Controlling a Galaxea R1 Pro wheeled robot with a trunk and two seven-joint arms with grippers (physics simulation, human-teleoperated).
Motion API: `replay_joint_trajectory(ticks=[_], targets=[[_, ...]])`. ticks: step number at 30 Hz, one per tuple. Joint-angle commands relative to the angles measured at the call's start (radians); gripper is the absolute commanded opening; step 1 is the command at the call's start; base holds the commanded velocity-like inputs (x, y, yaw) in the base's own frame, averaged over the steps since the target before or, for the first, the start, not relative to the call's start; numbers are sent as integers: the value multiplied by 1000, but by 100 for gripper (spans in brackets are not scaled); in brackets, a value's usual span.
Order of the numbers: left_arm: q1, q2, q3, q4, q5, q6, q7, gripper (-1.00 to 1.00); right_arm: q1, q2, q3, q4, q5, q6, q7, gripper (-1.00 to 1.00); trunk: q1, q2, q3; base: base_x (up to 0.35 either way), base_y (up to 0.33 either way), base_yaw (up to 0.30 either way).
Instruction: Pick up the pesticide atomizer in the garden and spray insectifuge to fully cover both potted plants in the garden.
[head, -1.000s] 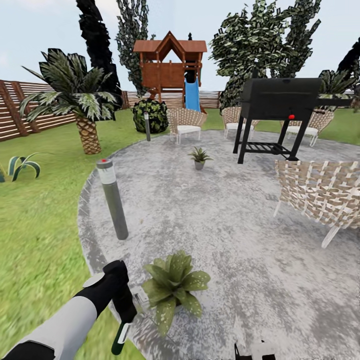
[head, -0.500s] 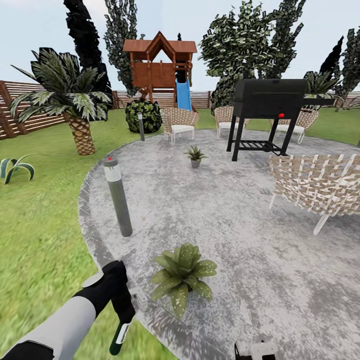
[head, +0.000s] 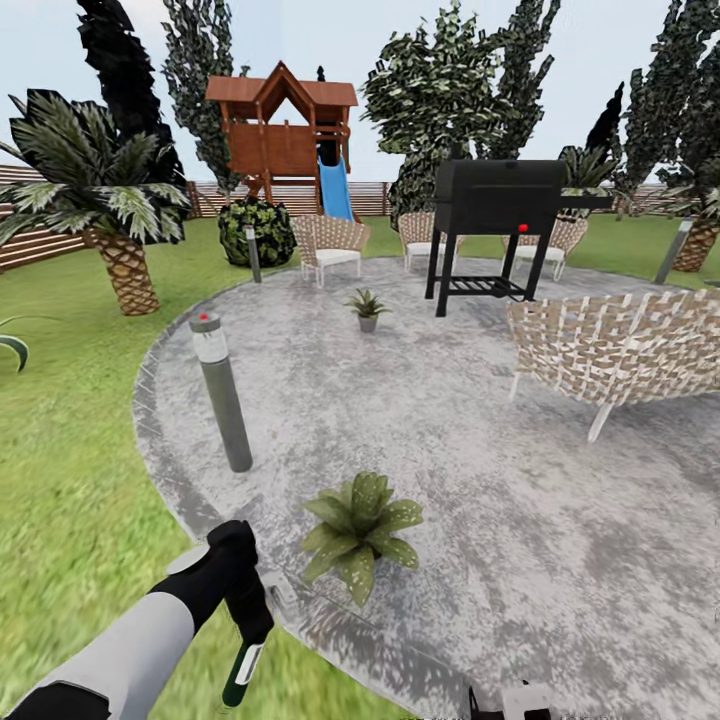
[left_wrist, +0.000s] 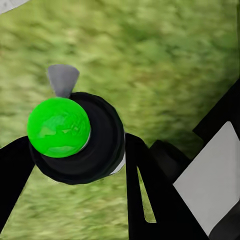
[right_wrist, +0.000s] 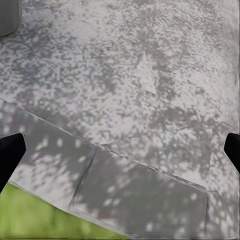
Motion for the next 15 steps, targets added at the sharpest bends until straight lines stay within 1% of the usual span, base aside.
replay_joint_trajectory(ticks=[1,3,8,15], targets=[[0,0,-3,-3,-5,8,-7,-100,-1,0,-1,1,11,0,-9,100,0,0,-1,31,97,-266],[0,-2,-1,-4,-5,9,-9,-100,-1,0,-1,1,11,0,-9,100,0,0,-1,86,211,-266],[0,-3,1,-4,-4,10,-11,-100,-1,0,-1,1,11,-1,-9,100,0,0,-1,99,284,-255],[0,-4,1,-2,-3,10,-5,-100,-1,0,-1,-1,11,0,-6,100,0,0,-1,27,307,-23]])
